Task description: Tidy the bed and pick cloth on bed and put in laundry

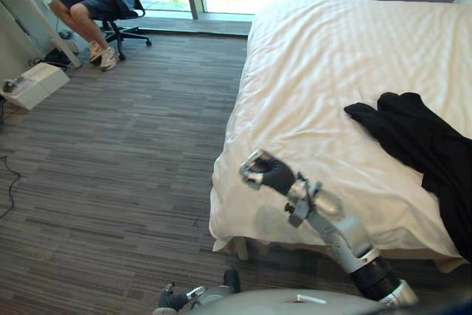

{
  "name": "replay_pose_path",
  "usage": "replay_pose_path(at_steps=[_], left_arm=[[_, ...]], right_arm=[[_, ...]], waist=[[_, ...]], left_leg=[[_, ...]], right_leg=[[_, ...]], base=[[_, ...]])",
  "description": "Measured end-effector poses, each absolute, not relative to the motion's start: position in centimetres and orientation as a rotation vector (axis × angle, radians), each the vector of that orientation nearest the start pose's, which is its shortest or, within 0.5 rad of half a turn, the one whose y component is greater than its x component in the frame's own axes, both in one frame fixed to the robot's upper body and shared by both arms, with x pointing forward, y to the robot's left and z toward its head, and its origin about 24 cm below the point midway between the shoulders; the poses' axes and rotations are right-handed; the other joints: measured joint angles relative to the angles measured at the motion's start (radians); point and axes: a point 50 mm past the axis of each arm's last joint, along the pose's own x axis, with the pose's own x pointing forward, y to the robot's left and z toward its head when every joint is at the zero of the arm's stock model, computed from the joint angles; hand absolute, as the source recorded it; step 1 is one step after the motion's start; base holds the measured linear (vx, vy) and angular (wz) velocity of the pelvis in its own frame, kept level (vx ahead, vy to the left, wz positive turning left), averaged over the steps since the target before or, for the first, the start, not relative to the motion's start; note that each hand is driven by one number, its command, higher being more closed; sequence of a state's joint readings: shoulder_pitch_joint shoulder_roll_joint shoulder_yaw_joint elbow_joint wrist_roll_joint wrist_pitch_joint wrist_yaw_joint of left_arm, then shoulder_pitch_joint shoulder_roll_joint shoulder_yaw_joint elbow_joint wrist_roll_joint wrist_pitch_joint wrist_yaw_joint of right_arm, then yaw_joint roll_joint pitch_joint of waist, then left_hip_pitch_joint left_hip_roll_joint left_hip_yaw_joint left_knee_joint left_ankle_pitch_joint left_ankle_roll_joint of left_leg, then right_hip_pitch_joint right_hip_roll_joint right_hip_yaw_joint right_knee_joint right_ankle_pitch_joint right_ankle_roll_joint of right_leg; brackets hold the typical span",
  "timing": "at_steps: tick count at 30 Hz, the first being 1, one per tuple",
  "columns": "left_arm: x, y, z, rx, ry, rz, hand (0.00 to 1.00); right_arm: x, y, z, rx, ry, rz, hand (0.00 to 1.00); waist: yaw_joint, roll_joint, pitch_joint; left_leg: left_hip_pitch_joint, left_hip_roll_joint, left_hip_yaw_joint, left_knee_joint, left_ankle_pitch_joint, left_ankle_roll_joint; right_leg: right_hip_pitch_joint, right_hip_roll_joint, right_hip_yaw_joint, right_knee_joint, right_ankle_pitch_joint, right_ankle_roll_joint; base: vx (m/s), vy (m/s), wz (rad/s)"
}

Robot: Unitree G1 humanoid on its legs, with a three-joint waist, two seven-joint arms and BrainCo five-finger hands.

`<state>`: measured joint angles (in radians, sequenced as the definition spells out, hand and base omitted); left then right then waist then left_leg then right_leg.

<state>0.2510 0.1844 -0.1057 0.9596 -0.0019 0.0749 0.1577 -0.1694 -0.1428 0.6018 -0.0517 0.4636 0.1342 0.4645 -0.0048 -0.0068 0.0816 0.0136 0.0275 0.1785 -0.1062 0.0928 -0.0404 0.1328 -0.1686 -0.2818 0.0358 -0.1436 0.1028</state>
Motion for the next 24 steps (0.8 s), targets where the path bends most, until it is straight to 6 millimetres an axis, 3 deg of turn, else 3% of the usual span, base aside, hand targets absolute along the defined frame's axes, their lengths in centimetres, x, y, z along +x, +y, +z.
replay_pose_path(at_steps=[2, 5, 8, 10, 13, 17, 24], left_arm=[[3.8, 21.9, -16.3, 0.273, 1.277, 0.17, 0.0], [5.4, 21.8, -16.2, 0.276, 1.243, 0.136, 0.0], [10.4, 21.7, -15.3, 0.278, 1.125, 0.123, 0.0], [14.6, 21.4, -14.0, 0.281, 1.016, 0.112, 0.0], [17.5, 21.0, -12.9, 0.286, 0.938, 0.11, 0.0], [20.2, 20.1, -11.6, 0.302, 0.866, 0.099, 0.0], [24.4, 17.9, -9.4, 0.267, 0.772, 0.073, 0.0]], right_arm=[[21.7, 0.6, 6.0, 0.241, 0.102, 1.169, 1.0], [22.4, 1.9, 5.8, 0.195, 0.124, 1.152, 1.0], [25.2, 3.4, 8.8, 0.101, 0.022, 1.112, 1.0], [27.8, 4.2, 11.7, 0.033, -0.069, 1.051, 1.0], [29.5, 4.2, 14.0, -0.015, -0.152, 0.996, 1.0], [30.5, 4.6, 16.3, -0.055, -0.228, 0.972, 1.0], [33.3, 2.6, 18.9, -0.013, -0.272, 0.785, 1.0]], waist=[[0.007, 0.006, 0.005], [0.047, -0.004, 0.023], [0.069, 0.002, 0.15], [0.08, 0.005, 0.269], [0.099, 0.006, 0.354], [0.103, 0.029, 0.392], [0.111, 0.068, 0.413]], left_leg=[[-0.006, -0.005, -0.009, 0.0, 0.001, 0.003], [-0.046, -0.006, -0.029, 0.008, 0.021, 0.018], [-0.145, 0.001, -0.067, 0.068, 0.033, 0.021], [-0.239, 0.008, -0.086, 0.166, 0.014, 0.026], [-0.306, 0.001, -0.096, 0.269, -0.025, 0.032], [-0.401, -0.007, -0.098, 0.329, -0.036, 0.033], [-0.556, -0.003, -0.105, 0.372, -0.016, 0.028]], right_leg=[[-0.001, -0.003, -0.007, 0.0, 0.004, 0.004], [-0.034, -0.005, -0.016, 0.009, 0.015, 0.002], [-0.121, -0.007, -0.045, 0.094, 0.005, -0.014], [-0.187, -0.014, -0.059, 0.182, -0.017, -0.023], [-0.247, -0.044, -0.065, 0.294, -0.065, -0.023], [-0.355, -0.071, -0.062, 0.401, -0.104, -0.027], [-0.54, -0.09, -0.046, 0.521, -0.138, -0.044]], base=[[0.0, 0.016, 0.14], [0.01, 0.02, 0.21], [-0.11, 0.015, 0.37], [-0.11, 0.016, 0.33], [-0.11, 0.03, 0.23], [-0.11, 0.011, 0.08], [-0.07, -0.009, 0.04]])
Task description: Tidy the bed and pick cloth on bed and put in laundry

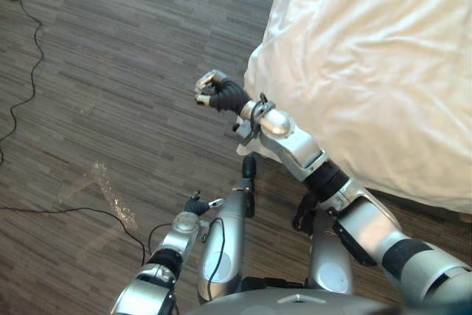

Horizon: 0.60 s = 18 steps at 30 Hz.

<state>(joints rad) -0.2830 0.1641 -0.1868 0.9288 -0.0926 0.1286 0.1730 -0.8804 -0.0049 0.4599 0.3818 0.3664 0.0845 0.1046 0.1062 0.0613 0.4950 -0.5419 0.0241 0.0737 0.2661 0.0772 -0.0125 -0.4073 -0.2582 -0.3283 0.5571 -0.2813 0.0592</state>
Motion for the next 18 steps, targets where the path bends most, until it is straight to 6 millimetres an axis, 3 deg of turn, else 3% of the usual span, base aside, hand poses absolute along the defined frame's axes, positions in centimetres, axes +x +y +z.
replay_pose_path(at_steps=[8, 12, 18], left_arm=[[28.1, 12.5, -6.7, 0.028, 0.676, 0.061, 0.0], [29.7, 12.0, -5.2, -0.09, 0.647, 0.11, 0.0], [31.6, 11.2, -3.3, -0.193, 0.61, 0.132, 0.0]], right_arm=[[35.5, -0.2, 19.9, 0.016, -0.296, 0.568, 1.0], [35.8, 1.5, 21.2, 0.053, -0.314, 0.541, 1.0], [36.3, 2.7, 20.5, 0.128, -0.245, 0.494, 1.0]], waist=[[-0.006, 0.012, 0.006], [-0.011, 0.014, 0.006], [-0.038, 0.011, 0.004]], left_leg=[[-0.134, 0.014, 0.033, -0.001, 0.033, 0.0], [-0.203, 0.03, 0.036, 0.002, 0.044, -0.008], [-0.26, 0.047, 0.053, 0.041, 0.027, -0.008]], right_leg=[[-0.19, -0.013, 0.037, 0.083, -0.013, -0.017], [-0.269, -0.002, 0.039, 0.102, -0.015, -0.024], [-0.302, 0.005, 0.033, 0.097, -0.006, -0.029]], base=[[-0.02, -0.04, -0.08], [0.0, -0.062, -0.02], [0.0, -0.011, -0.01]])
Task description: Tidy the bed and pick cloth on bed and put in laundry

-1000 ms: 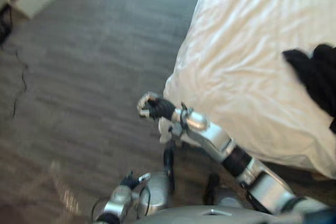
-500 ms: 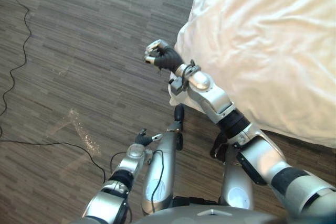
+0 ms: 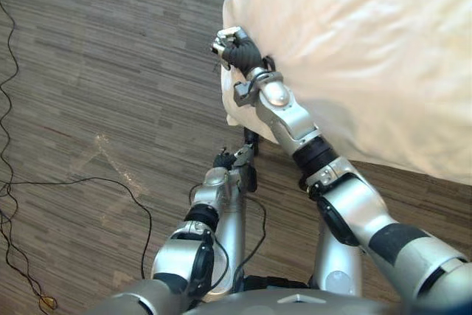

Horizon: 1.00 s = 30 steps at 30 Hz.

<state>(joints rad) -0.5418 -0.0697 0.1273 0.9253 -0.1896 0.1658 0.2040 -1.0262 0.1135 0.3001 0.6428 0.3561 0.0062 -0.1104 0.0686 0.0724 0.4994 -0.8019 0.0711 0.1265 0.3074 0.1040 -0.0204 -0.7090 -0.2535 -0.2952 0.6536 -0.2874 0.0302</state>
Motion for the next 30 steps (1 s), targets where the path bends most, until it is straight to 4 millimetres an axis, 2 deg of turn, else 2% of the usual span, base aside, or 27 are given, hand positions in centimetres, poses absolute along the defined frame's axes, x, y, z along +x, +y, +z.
replay_pose_path(at_steps=[2, 4, 10, 13, 15, 16, 19, 20, 22, 26, 30], left_arm=[[32.0, 10.7, -2.8, -0.228, 0.61, 0.125, 0.0], [32.6, 10.0, -2.1, -0.252, 0.604, 0.108, 0.0], [33.1, 9.9, -1.5, -0.266, 0.616, 0.105, 0.0], [32.7, 9.9, -2.0, -0.266, 0.643, 0.113, 0.0], [32.0, 9.9, -2.9, -0.279, 0.679, 0.13, 0.0], [31.7, 10.0, -3.1, -0.279, 0.687, 0.136, 0.0], [30.1, 10.6, -4.8, -0.208, 0.737, 0.142, 0.0], [29.8, 10.6, -5.2, -0.195, 0.747, 0.137, 0.0], [28.5, 10.3, -6.3, -0.146, 0.782, 0.11, 0.0], [25.8, 11.6, -8.6, -0.072, 0.852, 0.085, 0.0], [20.5, 13.5, -12.1, 0.001, 1.002, 0.072, 0.0]], right_arm=[[36.5, 2.9, 19.3, 0.159, -0.186, 0.493, 1.0], [37.0, 2.4, 16.9, 0.169, -0.089, 0.483, 1.0], [36.5, 1.5, 12.4, 0.206, 0.019, 0.533, 1.0], [35.6, 0.4, 9.0, 0.244, 0.101, 0.529, 1.0], [34.0, -0.8, 5.2, 0.29, 0.2, 0.486, 1.0], [33.6, -1.1, 4.3, 0.304, 0.224, 0.47, 1.0], [31.2, -3.5, -0.3, 0.439, 0.347, 0.326, 1.0], [30.7, -4.1, -1.1, 0.458, 0.366, 0.294, 1.0], [28.7, -6.8, -3.9, 0.489, 0.426, 0.192, 1.0], [25.5, -10.2, -7.0, 0.51, 0.486, 0.102, 1.0], [21.4, -14.7, -10.7, 0.487, 0.618, -0.035, 1.0]], waist=[[-0.006, 0.0, 0.0], [-0.009, -0.003, 0.0], [-0.021, -0.016, 0.0], [-0.028, -0.03, -0.001], [-0.039, -0.051, -0.007], [-0.044, -0.057, -0.01], [-0.083, -0.093, -0.028], [-0.088, -0.097, -0.03], [-0.099, -0.108, -0.038], [-0.124, -0.107, -0.064], [-0.165, -0.089, -0.157]], left_leg=[[-0.009, 0.01, 0.018, 0.016, -0.012, 0.006], [-0.018, 0.027, 0.052, 0.035, -0.024, 0.019], [-0.001, 0.029, 0.091, 0.046, -0.033, 0.032], [0.047, 0.03, 0.123, 0.038, -0.044, 0.041], [0.114, 0.031, 0.161, 0.017, -0.052, 0.046], [0.129, 0.03, 0.171, 0.007, -0.053, 0.047], [0.215, 0.028, 0.227, -0.049, -0.051, 0.045], [0.235, 0.026, 0.234, -0.058, -0.051, 0.045], [0.324, 0.014, 0.255, -0.102, -0.05, 0.042], [0.466, -0.007, 0.276, -0.213, -0.015, 0.029], [0.601, -0.025, 0.273, -0.358, 0.034, 0.016]], right_leg=[[0.0, 0.004, 0.002, -0.01, 0.009, 0.001], [0.002, 0.004, 0.004, -0.016, 0.015, 0.006], [0.026, -0.003, 0.017, -0.031, 0.033, 0.015], [0.064, -0.004, 0.038, -0.054, 0.044, 0.023], [0.114, -0.005, 0.061, -0.08, 0.048, 0.026], [0.125, -0.005, 0.066, -0.088, 0.049, 0.025], [0.179, -0.003, 0.092, -0.136, 0.066, 0.032], [0.194, -0.003, 0.096, -0.144, 0.068, 0.034], [0.259, -0.003, 0.118, -0.169, 0.075, 0.046], [0.362, 0.001, 0.123, -0.226, 0.079, 0.054], [0.483, 0.026, 0.114, -0.34, 0.104, 0.076]], base=[[-0.01, 0.024, -0.1], [0.0, 0.01, -0.02], [0.0, 0.004, -0.03], [0.02, 0.005, -0.21], [0.03, -0.005, -0.23], [0.05, -0.012, -0.25], [0.09, -0.012, -0.31], [0.14, -0.016, -0.29], [0.15, -0.023, -0.26], [0.13, -0.041, -0.2], [0.16, -0.025, -0.09]])
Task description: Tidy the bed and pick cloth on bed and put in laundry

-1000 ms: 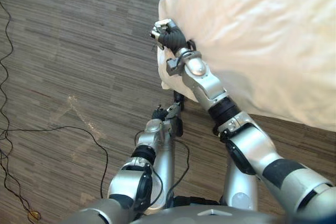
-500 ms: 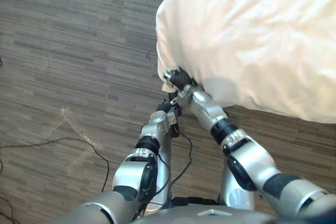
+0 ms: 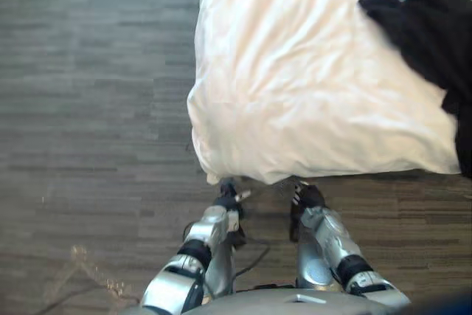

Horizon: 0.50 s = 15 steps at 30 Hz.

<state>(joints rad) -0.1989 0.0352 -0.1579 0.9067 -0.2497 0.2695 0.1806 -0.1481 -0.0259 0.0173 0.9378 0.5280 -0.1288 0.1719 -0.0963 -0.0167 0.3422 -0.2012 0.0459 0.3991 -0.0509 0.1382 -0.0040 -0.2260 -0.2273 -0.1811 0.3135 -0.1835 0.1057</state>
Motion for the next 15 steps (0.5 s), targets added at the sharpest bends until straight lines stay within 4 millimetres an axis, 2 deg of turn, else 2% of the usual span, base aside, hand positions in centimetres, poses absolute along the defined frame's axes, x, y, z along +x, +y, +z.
replay_pose_path(at_steps=[3, 5, 9, 13, 15], left_arm=[[17.8, 14.9, -13.5, 0.018, 1.078, 0.079, 0.0], [16.8, 15.9, -14.0, 0.061, 1.107, 0.078, 0.0], [14.8, 17.9, -14.6, 0.135, 1.155, 0.059, 0.0], [13.0, 18.9, -15.4, 0.164, 1.225, 0.047, 0.0], [11.8, 19.1, -15.8, 0.15, 1.266, 0.042, 0.0]], right_arm=[[18.6, -17.1, -12.5, 0.484, 0.7, -0.138, 1.0], [17.2, -17.9, -13.2, 0.501, 0.734, -0.194, 1.0], [14.3, -19.4, -14.3, 0.54, 0.787, -0.334, 1.0], [12.1, -21.6, -14.6, 0.564, 0.755, -0.508, 1.0], [11.7, -23.7, -14.0, 0.533, 0.683, -0.591, 1.0]], waist=[[-0.013, 0.015, -0.047], [-0.024, 0.016, -0.06], [-0.027, 0.019, -0.09], [-0.026, 0.018, -0.125], [-0.027, 0.012, -0.157]], left_leg=[[0.07, -0.011, 0.0, -0.046, 0.004, -0.006], [0.096, -0.012, -0.002, -0.046, 0.003, -0.007], [0.15, -0.017, -0.005, -0.048, -0.004, -0.016], [0.181, -0.017, -0.025, -0.054, -0.02, -0.016], [0.187, -0.016, -0.026, -0.054, -0.029, -0.02]], right_leg=[[0.089, 0.018, -0.001, -0.094, 0.031, 0.013], [0.134, 0.017, -0.002, -0.138, 0.047, 0.018], [0.207, 0.018, 0.001, -0.221, 0.077, 0.023], [0.244, 0.027, 0.003, -0.246, 0.082, 0.021], [0.256, 0.031, 0.006, -0.265, 0.082, 0.021]], base=[[0.16, 0.018, -0.13], [0.12, 0.038, -0.04], [0.05, 0.05, -0.12], [0.0, 0.031, -0.08], [-0.03, 0.029, -0.09]])
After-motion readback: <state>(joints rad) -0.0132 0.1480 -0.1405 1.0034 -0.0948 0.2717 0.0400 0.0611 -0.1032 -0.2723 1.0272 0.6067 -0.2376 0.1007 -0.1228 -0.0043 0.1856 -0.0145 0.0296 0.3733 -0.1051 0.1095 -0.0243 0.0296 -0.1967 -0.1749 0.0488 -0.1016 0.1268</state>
